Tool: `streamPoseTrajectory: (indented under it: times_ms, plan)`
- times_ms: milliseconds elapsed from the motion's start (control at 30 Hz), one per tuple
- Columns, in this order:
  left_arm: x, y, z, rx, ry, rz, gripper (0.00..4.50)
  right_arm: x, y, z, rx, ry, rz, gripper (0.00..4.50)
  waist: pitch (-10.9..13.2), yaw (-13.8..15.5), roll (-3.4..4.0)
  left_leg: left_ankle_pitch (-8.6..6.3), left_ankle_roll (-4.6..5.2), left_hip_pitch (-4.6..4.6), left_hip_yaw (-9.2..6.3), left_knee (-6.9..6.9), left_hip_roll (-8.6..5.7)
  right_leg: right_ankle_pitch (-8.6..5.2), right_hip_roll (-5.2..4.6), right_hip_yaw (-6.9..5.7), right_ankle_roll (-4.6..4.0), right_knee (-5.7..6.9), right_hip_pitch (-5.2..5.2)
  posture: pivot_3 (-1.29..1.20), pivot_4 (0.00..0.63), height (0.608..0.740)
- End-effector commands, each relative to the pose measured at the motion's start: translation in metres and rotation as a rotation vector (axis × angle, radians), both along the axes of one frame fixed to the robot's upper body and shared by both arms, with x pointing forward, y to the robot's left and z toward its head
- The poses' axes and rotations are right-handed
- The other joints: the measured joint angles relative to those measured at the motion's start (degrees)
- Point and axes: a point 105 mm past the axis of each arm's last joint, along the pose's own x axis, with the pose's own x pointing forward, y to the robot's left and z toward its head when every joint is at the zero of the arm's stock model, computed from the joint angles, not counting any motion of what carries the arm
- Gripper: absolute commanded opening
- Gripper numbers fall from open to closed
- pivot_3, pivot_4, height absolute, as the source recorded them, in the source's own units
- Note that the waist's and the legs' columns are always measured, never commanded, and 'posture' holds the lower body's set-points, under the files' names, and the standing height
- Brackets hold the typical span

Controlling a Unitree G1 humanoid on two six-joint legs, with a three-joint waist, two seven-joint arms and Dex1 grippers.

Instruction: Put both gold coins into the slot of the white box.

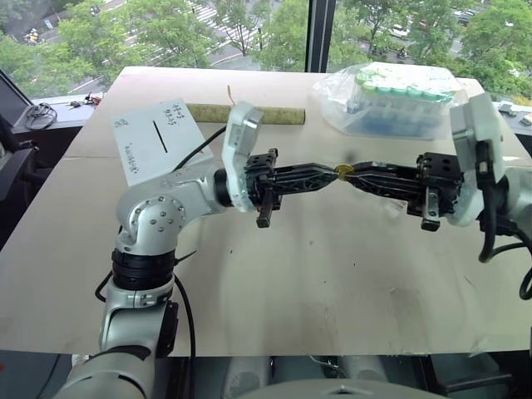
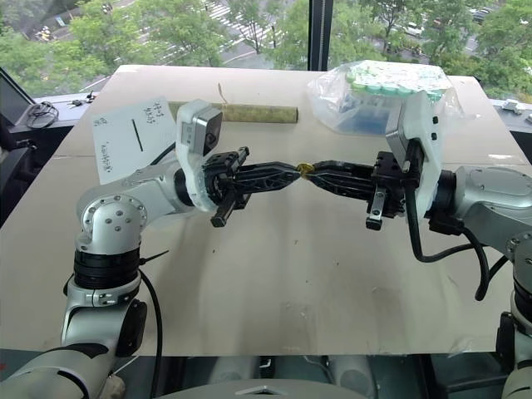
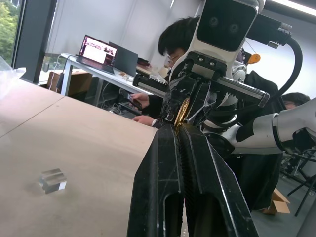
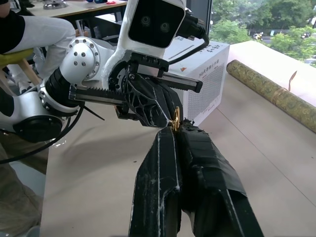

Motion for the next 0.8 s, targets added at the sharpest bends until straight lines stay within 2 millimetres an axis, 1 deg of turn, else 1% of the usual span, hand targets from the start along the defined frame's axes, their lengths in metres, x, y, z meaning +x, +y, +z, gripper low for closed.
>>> streamPoseTrajectory:
  times_ms: [33, 133, 167, 200, 233, 500, 533, 567, 600, 667, 700, 800]
  plan:
    - [-0.0035, 0.0023, 0.0057, -0.025, -0.031, -0.011, 0.03, -0.0104, 0.007, 0.0008, -0.006, -0.018, 0.053, 0.0, 0.0, 0.0, 0.0, 0.0, 0.0, 0.0, 0.0, 0.0, 0.0, 0.0, 0.0, 0.0, 0.0, 0.0, 0.0, 0.0, 0.15, 0.74]
    - [-0.0021, 0.0029, 0.0054, -0.023, -0.047, 0.01, 0.85, -0.0101, 0.0069, 0.0011, -0.004, -0.019, 0.051, 0.0, 0.0, 0.0, 0.0, 0.0, 0.0, 0.0, 0.0, 0.0, 0.01, 0.0, -0.01, 0.0, 0.0, -0.01, 0.0, 0.0, 0.15, 0.74]
    - [-0.0007, 0.0025, 0.0054, -0.023, -0.054, 0.022, 1.24, -0.01, 0.0068, 0.0012, -0.004, -0.019, 0.051, 0.0, 0.0, 0.02, 0.0, 0.0, 0.0, 0.0, 0.0, 0.0, 0.01, 0.0, -0.01, 0.0, 0.0, -0.01, -0.01, 0.0, 0.15, 0.74]
    - [0.0004, 0.0022, 0.0054, -0.023, -0.06, 0.032, 1.79, -0.01, 0.0068, 0.0014, -0.004, -0.019, 0.05, 0.0, 0.0, 0.03, 0.0, 0.0, 0.0, -0.01, 0.0, -0.01, 0.01, 0.0, -0.01, 0.0, 0.0, -0.01, -0.01, 0.0, 0.15, 0.74]
    - [0.0006, 0.0021, 0.0055, -0.023, -0.061, 0.034, 2.19, -0.01, 0.0066, 0.0015, -0.003, -0.02, 0.049, 0.0, 0.0, 0.04, 0.0, 0.0, 0.0, -0.01, -0.01, -0.01, 0.01, 0.0, -0.01, 0.0, 0.0, -0.01, -0.01, 0.0, 0.15, 0.74]
    - [-0.0018, 0.0014, 0.0031, -0.012, -0.068, 0.016, 2.19, -0.0092, 0.0063, 0.0022, -0.002, -0.022, 0.042, 0.0, 0.0, 0.05, 0.0, 0.0, 0.0, -0.02, -0.01, -0.03, 0.01, 0.0, -0.02, -0.01, 0.0, -0.05, -0.01, 0.0, 0.15, 0.74]
    - [-0.0023, 0.001, 0.0027, -0.011, -0.068, 0.01, 1.82, -0.0091, 0.0064, 0.0023, -0.002, -0.023, 0.042, 0.0, 0.0, 0.05, 0.0, 0.0, 0.0, -0.02, 0.0, -0.04, 0.01, 0.0, -0.02, -0.01, 0.0, -0.06, -0.01, 0.0, 0.15, 0.74]
    - [-0.0027, 0.0007, 0.0024, -0.011, -0.069, 0.006, 1.64, -0.009, 0.0064, 0.0024, -0.002, -0.023, 0.042, 0.0, 0.0, 0.05, 0.0, 0.0, 0.0, -0.02, 0.0, -0.04, 0.01, 0.0, -0.02, -0.01, 0.0, -0.06, -0.01, 0.0, 0.15, 0.74]
    - [-0.0031, 0.0003, 0.0019, -0.01, -0.068, 0.0, 1.28, -0.0089, 0.0064, 0.0025, -0.001, -0.023, 0.041, 0.0, 0.0, 0.05, 0.0, 0.0, 0.0, -0.02, 0.0, -0.05, 0.01, 0.0, -0.02, -0.01, 0.0, -0.06, -0.01, 0.0, 0.15, 0.74]
    - [-0.0047, -0.0004, 0.0008, -0.01, -0.062, -0.017, 0.43, -0.0093, 0.0073, 0.0028, 0.0, -0.023, 0.045, 0.0, 0.0, 0.05, 0.0, 0.0, 0.0, -0.02, 0.0, -0.05, 0.01, 0.0, -0.02, -0.01, 0.0, -0.07, -0.01, 0.0, 0.15, 0.74]
    - [-0.0049, -0.0006, 0.0007, -0.011, -0.062, -0.02, 0.2, -0.0097, 0.0078, 0.0029, 0.0, -0.021, 0.048, 0.0, 0.0, 0.05, 0.0, 0.0, 0.0, -0.02, 0.0, -0.05, 0.01, 0.0, -0.02, -0.01, 0.0, -0.08, -0.01, 0.0, 0.15, 0.74]
    - [-0.0051, -0.0009, 0.0012, -0.016, -0.062, -0.025, 0.2, -0.0108, 0.0092, 0.0031, -0.001, -0.02, 0.057, 0.0, 0.0, 0.05, 0.0, 0.0, 0.0, -0.02, 0.0, -0.07, 0.01, 0.0, -0.02, -0.01, 0.0, -0.08, -0.02, 0.0, 0.15, 0.74]
